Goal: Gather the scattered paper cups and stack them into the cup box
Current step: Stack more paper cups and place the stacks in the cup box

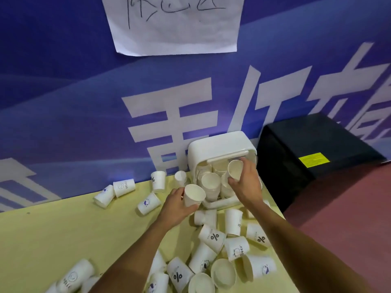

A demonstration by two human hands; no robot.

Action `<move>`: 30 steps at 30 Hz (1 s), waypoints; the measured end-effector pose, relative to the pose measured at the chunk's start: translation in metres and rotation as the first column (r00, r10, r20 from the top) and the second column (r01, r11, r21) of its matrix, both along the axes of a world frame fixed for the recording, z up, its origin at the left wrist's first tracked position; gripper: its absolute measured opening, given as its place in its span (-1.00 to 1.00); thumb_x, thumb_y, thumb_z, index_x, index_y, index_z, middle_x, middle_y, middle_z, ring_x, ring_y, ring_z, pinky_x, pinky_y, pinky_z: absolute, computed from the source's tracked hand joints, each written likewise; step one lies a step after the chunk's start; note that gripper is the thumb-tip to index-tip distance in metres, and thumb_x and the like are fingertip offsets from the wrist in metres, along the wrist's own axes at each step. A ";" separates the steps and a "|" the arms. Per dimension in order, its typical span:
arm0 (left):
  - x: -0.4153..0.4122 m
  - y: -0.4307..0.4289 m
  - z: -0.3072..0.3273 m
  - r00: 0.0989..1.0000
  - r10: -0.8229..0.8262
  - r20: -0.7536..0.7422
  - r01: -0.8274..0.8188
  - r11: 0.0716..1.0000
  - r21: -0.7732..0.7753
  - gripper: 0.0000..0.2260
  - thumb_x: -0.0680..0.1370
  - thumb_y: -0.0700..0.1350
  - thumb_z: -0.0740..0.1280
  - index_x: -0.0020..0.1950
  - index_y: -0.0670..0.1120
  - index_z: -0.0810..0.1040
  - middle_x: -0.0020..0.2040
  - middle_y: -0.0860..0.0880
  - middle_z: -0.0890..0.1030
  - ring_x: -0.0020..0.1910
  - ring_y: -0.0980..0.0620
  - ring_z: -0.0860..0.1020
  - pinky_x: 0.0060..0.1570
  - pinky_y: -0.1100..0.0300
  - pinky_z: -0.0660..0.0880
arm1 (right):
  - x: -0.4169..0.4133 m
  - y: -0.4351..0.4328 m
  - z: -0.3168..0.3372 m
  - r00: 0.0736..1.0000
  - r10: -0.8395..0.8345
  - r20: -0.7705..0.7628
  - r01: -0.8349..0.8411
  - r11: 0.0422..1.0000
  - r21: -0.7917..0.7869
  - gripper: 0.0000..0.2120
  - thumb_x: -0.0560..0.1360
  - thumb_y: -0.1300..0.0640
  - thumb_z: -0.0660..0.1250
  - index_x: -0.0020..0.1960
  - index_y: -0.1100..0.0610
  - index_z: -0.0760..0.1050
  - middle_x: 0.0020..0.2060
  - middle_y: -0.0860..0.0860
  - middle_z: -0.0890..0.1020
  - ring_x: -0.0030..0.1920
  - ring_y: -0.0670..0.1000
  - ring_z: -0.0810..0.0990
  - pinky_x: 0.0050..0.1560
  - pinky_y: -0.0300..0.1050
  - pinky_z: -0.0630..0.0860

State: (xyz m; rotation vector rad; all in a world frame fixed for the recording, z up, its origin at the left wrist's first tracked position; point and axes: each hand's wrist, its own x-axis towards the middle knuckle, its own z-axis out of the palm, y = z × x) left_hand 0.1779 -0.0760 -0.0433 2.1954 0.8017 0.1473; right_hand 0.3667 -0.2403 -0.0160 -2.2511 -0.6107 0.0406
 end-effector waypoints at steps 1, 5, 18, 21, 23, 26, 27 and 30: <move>0.000 -0.004 0.000 1.000 -0.015 -0.015 0.015 1.000 0.013 -0.42 0.37 0.14 0.49 0.32 0.00 0.43 0.13 0.03 0.46 0.11 0.04 0.49 0.14 0.12 0.46 | 0.002 0.000 -0.004 1.000 0.015 -0.007 -0.015 1.000 -0.019 -0.34 0.40 0.07 0.51 0.41 -0.02 0.29 0.33 0.01 0.45 0.28 0.09 0.48 0.15 0.00 0.53; -0.006 -0.010 0.000 1.000 0.009 -0.029 -0.008 1.000 0.027 -0.41 0.35 0.20 0.47 0.31 0.03 0.43 0.13 0.05 0.47 0.11 0.07 0.48 0.16 0.10 0.47 | 0.005 0.006 -0.015 0.995 0.100 -0.025 -0.103 0.986 -0.133 -0.30 0.45 0.09 0.50 0.49 0.08 0.25 0.41 0.05 0.42 0.40 0.09 0.40 0.28 -0.02 0.43; -0.030 -0.004 -0.003 0.993 0.118 -0.001 -0.118 0.993 -0.030 -0.44 0.35 0.19 0.50 0.27 0.03 0.46 0.13 0.08 0.52 0.07 0.12 0.51 0.08 0.17 0.48 | -0.022 0.011 -0.013 0.974 0.225 -0.013 -0.225 0.974 -0.028 -0.50 0.53 -0.01 0.38 0.41 0.11 0.40 0.34 0.02 0.50 0.33 0.05 0.46 0.26 -0.07 0.41; -0.020 -0.006 0.006 0.988 0.142 0.062 -0.137 0.988 -0.074 -0.43 0.33 0.24 0.49 0.25 0.06 0.47 0.12 0.11 0.55 0.05 0.16 0.53 0.05 0.18 0.50 | -0.044 0.015 -0.001 0.947 0.290 -0.136 -0.283 0.957 0.070 -0.42 0.49 -0.20 0.40 0.41 0.05 0.44 0.32 -0.06 0.54 0.30 -0.03 0.50 0.28 -0.11 0.44; -0.014 -0.009 0.010 0.988 0.127 0.087 -0.121 0.990 -0.080 -0.42 0.32 0.27 0.49 0.26 0.10 0.47 0.12 0.14 0.56 0.04 0.19 0.54 0.05 0.19 0.52 | -0.054 0.018 0.002 0.915 0.330 -0.231 -0.311 0.943 0.116 -0.33 0.44 -0.29 0.42 0.42 0.03 0.45 0.32 -0.09 0.55 0.29 -0.07 0.51 0.31 -0.10 0.46; -0.008 -0.014 0.015 0.988 0.106 0.110 -0.096 0.991 -0.091 -0.45 0.32 0.23 0.50 0.26 0.13 0.49 0.12 0.16 0.56 0.03 0.20 0.54 0.02 0.25 0.52 | -0.062 0.021 0.002 0.876 0.372 -0.307 -0.348 0.928 0.132 -0.26 0.37 -0.34 0.45 0.42 0.01 0.42 0.30 -0.10 0.56 0.22 -0.08 0.55 0.25 -0.08 0.51; -0.007 -0.016 0.016 0.988 0.104 0.114 -0.093 0.991 -0.100 -0.46 0.33 0.20 0.51 0.26 0.13 0.49 0.11 0.16 0.55 0.03 0.21 0.54 -0.01 0.28 0.50 | -0.062 0.022 0.001 0.869 0.378 -0.319 -0.355 0.926 0.129 -0.27 0.37 -0.32 0.46 0.42 0.01 0.41 0.29 -0.10 0.56 0.20 -0.07 0.56 0.23 -0.07 0.53; -0.004 -0.021 0.016 0.987 0.098 0.125 -0.081 0.988 -0.130 -0.46 0.33 0.19 0.52 0.27 0.13 0.49 0.12 0.17 0.55 0.04 0.22 0.53 -0.04 0.33 0.47 | -0.062 0.021 0.001 0.859 0.380 -0.344 -0.350 0.925 0.147 -0.34 0.39 -0.26 0.49 0.37 -0.01 0.42 0.21 -0.08 0.59 0.12 -0.07 0.59 0.14 -0.14 0.56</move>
